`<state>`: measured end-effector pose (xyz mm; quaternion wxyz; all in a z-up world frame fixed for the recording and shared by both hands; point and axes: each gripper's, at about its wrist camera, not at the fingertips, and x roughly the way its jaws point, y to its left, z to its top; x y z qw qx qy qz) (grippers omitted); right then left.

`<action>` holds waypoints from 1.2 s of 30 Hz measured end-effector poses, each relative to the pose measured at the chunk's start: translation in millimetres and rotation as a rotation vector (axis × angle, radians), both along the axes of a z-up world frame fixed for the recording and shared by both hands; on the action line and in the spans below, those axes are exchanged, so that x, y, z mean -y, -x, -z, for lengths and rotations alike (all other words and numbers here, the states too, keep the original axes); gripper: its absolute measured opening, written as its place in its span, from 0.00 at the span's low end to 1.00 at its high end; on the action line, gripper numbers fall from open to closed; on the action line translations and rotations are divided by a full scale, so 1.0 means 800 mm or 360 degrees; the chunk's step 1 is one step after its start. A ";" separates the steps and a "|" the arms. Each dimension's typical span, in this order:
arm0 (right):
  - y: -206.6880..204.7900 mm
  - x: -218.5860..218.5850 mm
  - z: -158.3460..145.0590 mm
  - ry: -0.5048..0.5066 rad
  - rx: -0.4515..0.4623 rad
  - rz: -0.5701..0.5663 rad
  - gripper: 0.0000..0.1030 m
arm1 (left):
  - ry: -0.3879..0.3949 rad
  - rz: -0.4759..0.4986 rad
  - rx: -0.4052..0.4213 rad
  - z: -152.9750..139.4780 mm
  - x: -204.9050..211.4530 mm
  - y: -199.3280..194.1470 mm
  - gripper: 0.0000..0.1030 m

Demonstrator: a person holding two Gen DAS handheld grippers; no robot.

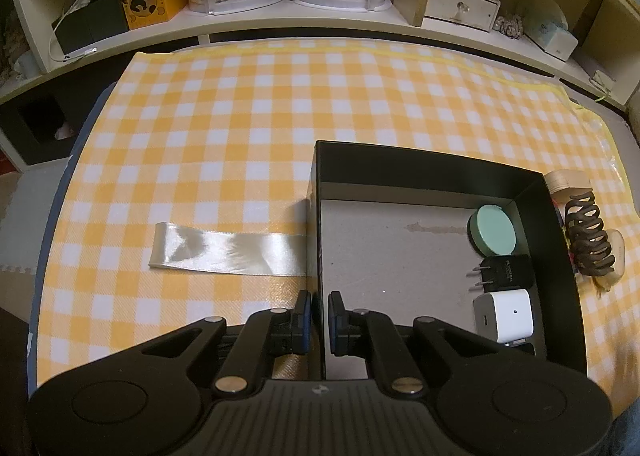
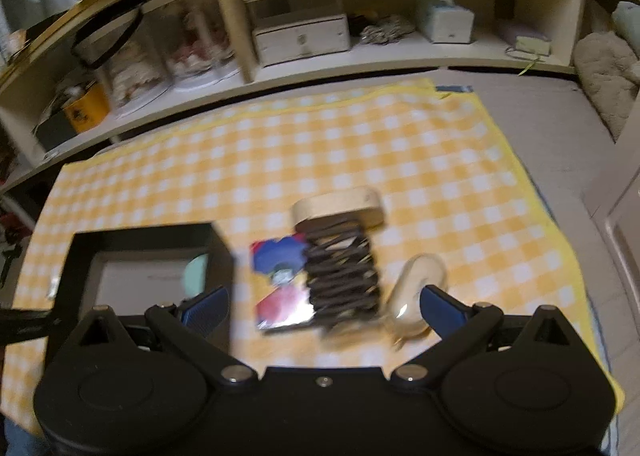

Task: Organize rigid objects
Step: 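Move the right gripper to the beige earbud case and grasp it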

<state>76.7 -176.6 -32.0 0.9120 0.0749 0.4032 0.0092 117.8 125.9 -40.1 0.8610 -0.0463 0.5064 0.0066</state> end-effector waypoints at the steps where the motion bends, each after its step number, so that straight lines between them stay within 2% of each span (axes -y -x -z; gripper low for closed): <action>1: -0.005 0.006 0.003 0.0019 0.0005 0.0022 1.00 | 0.0000 0.0000 0.0000 0.000 0.000 0.000 0.10; 4: -0.018 0.020 0.012 0.0077 0.0031 0.0034 1.00 | -0.0002 0.0000 -0.0001 0.000 0.001 0.000 0.10; 7: -0.027 0.035 0.023 0.0126 0.0058 -0.0053 1.00 | -0.0010 0.0003 -0.0002 -0.001 -0.001 -0.003 0.10; 11: -0.041 0.065 0.040 0.0122 -0.0025 0.0008 0.99 | -0.0013 0.0004 -0.0003 0.000 -0.003 -0.005 0.10; 12: -0.043 0.074 0.043 0.0084 -0.0056 0.0047 0.97 | -0.0014 0.0004 -0.0003 -0.001 -0.006 -0.006 0.10; 14: -0.049 0.091 0.049 0.0003 -0.0121 0.0148 0.85 | -0.0015 0.0003 -0.0004 -0.001 -0.005 -0.006 0.10; 17: -0.056 0.106 0.057 -0.0085 -0.0208 0.0290 0.71 | -0.0019 0.0006 -0.0003 0.001 -0.006 -0.007 0.10; 20: -0.065 0.113 0.071 -0.0178 -0.0323 0.0433 0.61 | -0.0021 0.0006 -0.0003 0.001 -0.005 -0.007 0.10; 23: -0.070 0.113 0.080 -0.0318 -0.0378 0.0462 0.60 | -0.0020 0.0003 -0.0002 0.001 -0.005 -0.007 0.10; 27: -0.075 0.100 0.079 -0.0283 -0.0366 0.0435 0.59 | -0.0021 0.0003 -0.0002 0.001 0.001 -0.006 0.10; 30: -0.081 0.096 0.087 -0.0293 -0.0405 0.0448 0.51 | -0.0023 0.0003 -0.0002 0.002 -0.001 -0.007 0.10; 31: -0.082 0.097 0.091 -0.0309 -0.0423 0.0457 0.44 | -0.0024 0.0003 -0.0001 0.003 -0.003 -0.008 0.10; 36: -0.077 0.105 0.092 -0.0364 -0.0427 0.0457 0.44 | -0.0025 0.0003 -0.0002 0.003 0.002 -0.007 0.10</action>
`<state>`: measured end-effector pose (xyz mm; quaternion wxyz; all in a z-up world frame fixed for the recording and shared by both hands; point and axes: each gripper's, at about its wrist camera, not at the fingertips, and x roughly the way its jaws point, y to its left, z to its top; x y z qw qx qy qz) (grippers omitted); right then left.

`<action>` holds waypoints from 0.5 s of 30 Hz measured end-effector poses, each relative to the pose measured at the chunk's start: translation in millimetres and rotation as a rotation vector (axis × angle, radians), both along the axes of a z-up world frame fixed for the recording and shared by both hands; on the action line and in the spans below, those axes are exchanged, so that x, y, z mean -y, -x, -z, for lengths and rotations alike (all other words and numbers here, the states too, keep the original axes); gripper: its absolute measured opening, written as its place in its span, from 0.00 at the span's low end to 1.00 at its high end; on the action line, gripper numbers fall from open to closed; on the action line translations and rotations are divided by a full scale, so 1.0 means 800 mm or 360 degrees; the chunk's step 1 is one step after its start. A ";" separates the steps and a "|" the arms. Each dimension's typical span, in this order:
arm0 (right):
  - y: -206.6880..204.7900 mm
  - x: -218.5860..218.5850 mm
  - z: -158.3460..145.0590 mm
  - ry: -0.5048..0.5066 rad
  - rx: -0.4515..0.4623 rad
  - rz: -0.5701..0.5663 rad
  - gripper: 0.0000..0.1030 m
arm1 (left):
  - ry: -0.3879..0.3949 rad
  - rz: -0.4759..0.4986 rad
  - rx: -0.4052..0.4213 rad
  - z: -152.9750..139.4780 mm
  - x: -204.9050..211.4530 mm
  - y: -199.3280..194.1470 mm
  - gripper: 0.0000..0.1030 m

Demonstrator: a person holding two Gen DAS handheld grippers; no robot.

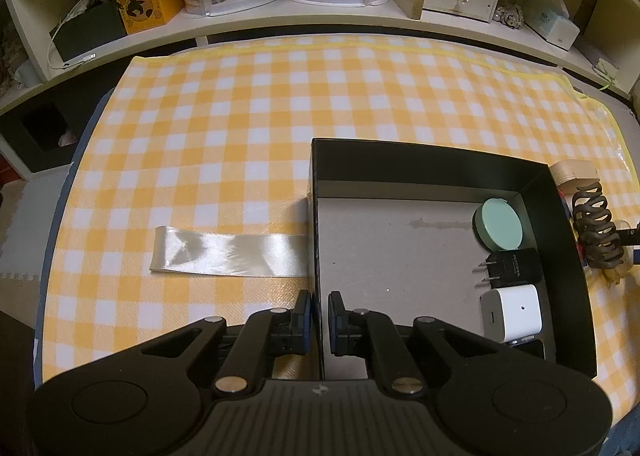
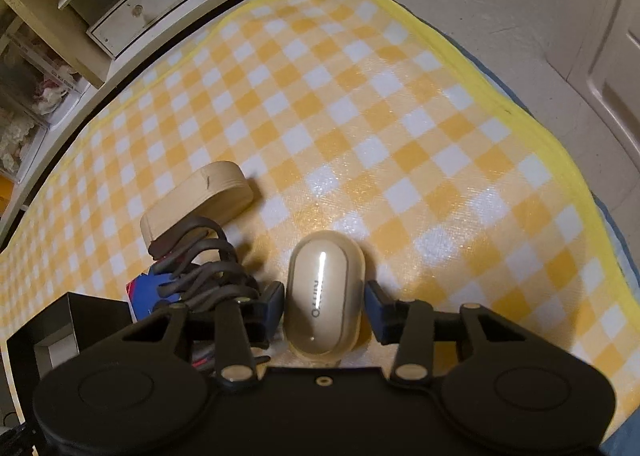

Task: Organize rigid objects
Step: 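Move the right gripper to the beige earbud case and grasp it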

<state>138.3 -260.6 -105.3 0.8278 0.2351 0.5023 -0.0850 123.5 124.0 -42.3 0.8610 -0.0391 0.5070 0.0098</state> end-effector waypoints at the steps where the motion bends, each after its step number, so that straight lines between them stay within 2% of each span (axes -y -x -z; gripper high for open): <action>1: 0.002 -0.001 -0.002 0.0017 0.0005 0.0003 0.43 | -0.0001 0.0001 0.0000 0.000 0.000 0.000 0.10; 5: 0.013 -0.006 -0.022 0.0077 0.0078 -0.0036 0.43 | 0.0003 -0.0003 -0.0001 0.000 -0.003 -0.001 0.10; 10: 0.033 -0.027 -0.063 0.0057 0.0232 -0.0138 0.43 | -0.0001 -0.0001 -0.0002 0.001 -0.002 -0.001 0.10; 15: 0.045 -0.082 -0.102 0.0008 0.0355 -0.0356 0.43 | -0.0004 -0.0001 -0.0001 0.001 0.000 -0.001 0.10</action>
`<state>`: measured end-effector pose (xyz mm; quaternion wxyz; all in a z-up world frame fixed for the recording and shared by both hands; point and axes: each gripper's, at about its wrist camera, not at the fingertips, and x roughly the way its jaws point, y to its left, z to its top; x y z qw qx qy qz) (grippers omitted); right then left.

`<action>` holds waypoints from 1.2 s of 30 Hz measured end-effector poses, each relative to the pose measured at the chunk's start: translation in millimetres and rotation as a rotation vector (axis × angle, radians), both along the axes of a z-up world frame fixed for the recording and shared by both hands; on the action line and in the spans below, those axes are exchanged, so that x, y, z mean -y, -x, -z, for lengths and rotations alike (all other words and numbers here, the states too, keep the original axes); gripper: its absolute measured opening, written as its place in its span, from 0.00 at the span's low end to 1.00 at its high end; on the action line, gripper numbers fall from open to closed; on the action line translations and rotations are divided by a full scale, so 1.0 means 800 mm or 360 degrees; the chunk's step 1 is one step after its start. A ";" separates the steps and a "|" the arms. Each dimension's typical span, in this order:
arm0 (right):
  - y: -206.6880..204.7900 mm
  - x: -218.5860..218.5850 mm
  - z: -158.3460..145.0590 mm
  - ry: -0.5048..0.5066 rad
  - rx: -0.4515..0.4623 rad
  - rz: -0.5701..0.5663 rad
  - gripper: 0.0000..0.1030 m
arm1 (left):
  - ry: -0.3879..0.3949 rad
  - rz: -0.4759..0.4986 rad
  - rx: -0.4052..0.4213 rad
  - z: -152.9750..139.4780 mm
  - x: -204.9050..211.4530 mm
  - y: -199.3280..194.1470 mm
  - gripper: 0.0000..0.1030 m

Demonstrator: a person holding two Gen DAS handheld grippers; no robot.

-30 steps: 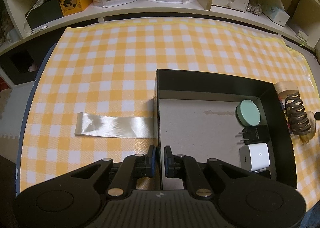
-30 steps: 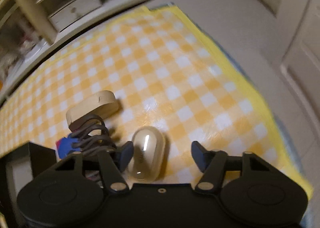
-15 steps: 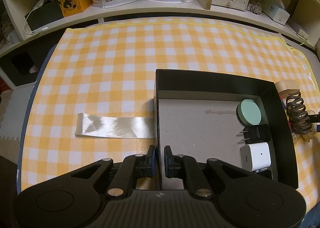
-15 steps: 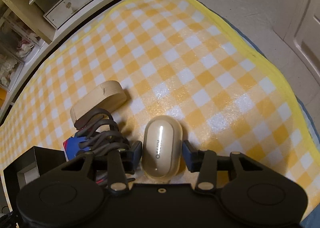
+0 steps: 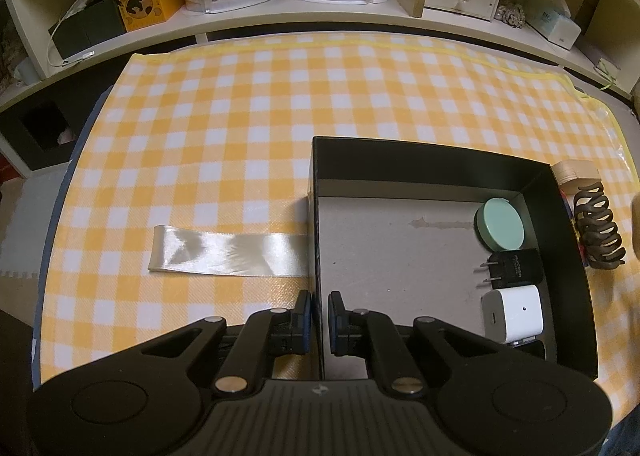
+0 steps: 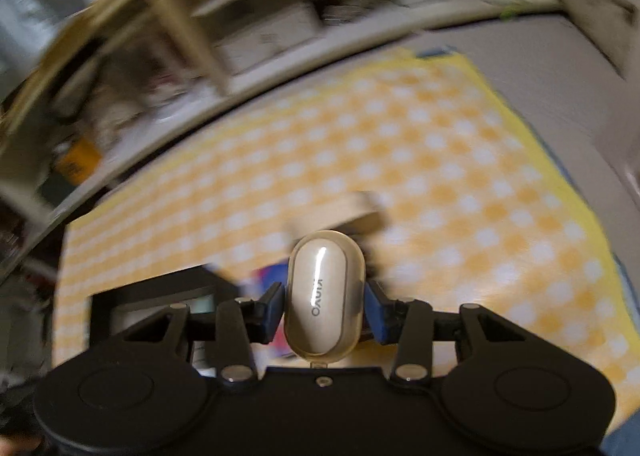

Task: Organize rigid objects
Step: 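Move the right gripper to the beige earbud case and grasp it, then carry the earbud case into the box beside the compact and release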

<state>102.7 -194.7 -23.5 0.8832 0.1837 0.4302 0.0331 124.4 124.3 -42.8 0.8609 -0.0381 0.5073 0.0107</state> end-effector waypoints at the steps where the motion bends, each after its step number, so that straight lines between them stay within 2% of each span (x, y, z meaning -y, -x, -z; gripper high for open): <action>1: 0.001 -0.015 -0.006 -0.0009 0.0014 -0.0055 0.43 | 0.0000 0.0001 0.0000 0.000 -0.005 -0.001 0.10; 7: -0.011 -0.114 -0.009 -0.0014 0.0010 -0.0353 0.43 | 0.0017 -0.0004 0.0003 0.012 0.003 -0.006 0.10; 11: -0.024 -0.169 0.008 0.0037 -0.0052 -0.0466 0.43 | 0.0020 -0.0003 0.0006 0.017 0.001 -0.006 0.10; 15: -0.045 -0.207 0.035 0.0103 -0.0122 -0.0497 0.43 | 0.0034 -0.0006 0.0010 0.023 -0.002 -0.002 0.10; 28: -0.082 -0.241 0.069 0.0294 -0.0176 -0.0440 0.43 | 0.0050 -0.0011 0.0009 0.028 -0.008 0.007 0.10; 34: -0.083 -0.230 0.078 0.0218 -0.0178 -0.0442 0.44 | 0.0039 -0.0009 0.0011 0.026 -0.006 0.011 0.10; 36: -0.082 -0.228 0.076 0.0208 -0.0169 -0.0429 0.49 | 0.0038 -0.0009 0.0011 0.026 -0.006 0.011 0.10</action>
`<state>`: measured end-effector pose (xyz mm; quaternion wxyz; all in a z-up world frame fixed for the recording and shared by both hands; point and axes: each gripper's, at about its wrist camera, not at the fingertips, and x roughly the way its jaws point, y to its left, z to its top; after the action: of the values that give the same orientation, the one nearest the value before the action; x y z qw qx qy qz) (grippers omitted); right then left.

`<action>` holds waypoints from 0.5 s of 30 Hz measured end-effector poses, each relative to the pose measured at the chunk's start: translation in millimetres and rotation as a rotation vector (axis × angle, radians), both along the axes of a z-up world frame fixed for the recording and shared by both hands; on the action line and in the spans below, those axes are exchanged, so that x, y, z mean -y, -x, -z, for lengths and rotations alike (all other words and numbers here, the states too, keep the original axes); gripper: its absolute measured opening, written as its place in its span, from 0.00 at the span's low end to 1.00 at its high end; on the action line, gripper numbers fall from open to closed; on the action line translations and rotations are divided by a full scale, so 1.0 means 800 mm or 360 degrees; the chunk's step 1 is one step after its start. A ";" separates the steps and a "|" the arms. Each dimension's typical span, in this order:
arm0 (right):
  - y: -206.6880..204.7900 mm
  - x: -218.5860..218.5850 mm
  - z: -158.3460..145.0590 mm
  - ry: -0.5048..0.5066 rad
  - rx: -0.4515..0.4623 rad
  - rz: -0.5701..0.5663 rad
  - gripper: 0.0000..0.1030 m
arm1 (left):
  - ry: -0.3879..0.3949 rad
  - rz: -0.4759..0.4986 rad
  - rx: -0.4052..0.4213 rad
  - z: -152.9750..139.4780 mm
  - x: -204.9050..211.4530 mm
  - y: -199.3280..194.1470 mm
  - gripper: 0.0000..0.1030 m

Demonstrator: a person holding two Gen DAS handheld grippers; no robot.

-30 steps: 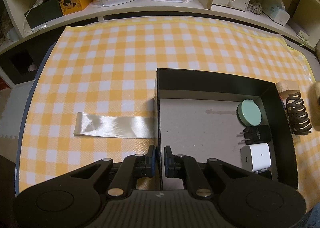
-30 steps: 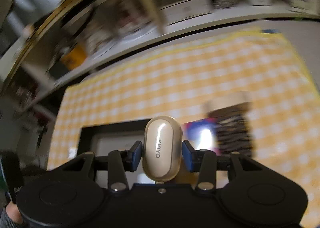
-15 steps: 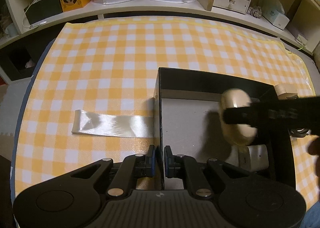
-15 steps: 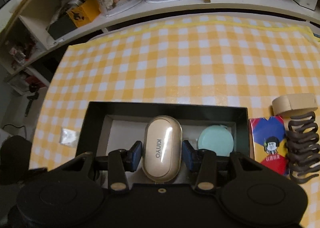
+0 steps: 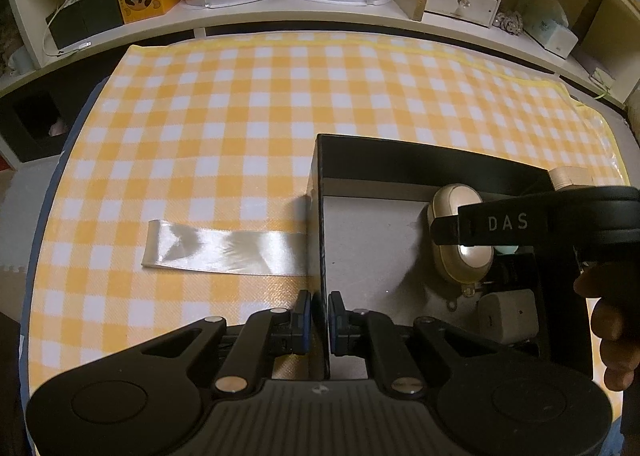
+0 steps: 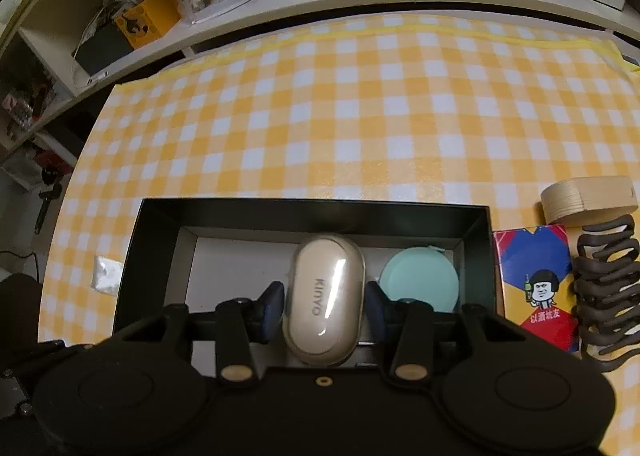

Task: Organize rigid objects
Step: 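Carry the earbud case into the box beside the compact and release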

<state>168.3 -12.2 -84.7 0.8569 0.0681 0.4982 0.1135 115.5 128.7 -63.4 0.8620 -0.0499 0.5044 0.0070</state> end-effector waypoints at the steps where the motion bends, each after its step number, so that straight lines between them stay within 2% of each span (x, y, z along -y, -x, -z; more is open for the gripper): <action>1: 0.004 0.006 -0.003 -0.0006 0.0007 0.0012 0.55 | -0.0002 0.0000 0.0000 0.001 -0.003 0.000 0.10; 9: 0.021 0.033 -0.032 -0.0041 0.0062 0.0030 0.58 | -0.0005 0.0000 -0.0001 0.000 -0.001 0.004 0.10; 15: 0.040 0.051 -0.055 -0.0065 0.0119 0.0023 0.68 | -0.0006 0.0000 -0.0001 -0.001 0.001 0.003 0.10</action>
<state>136.0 -52.8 -41.0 0.8742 0.0850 0.4628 0.1199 113.0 128.1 -62.8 0.8619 -0.0484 0.5047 0.0080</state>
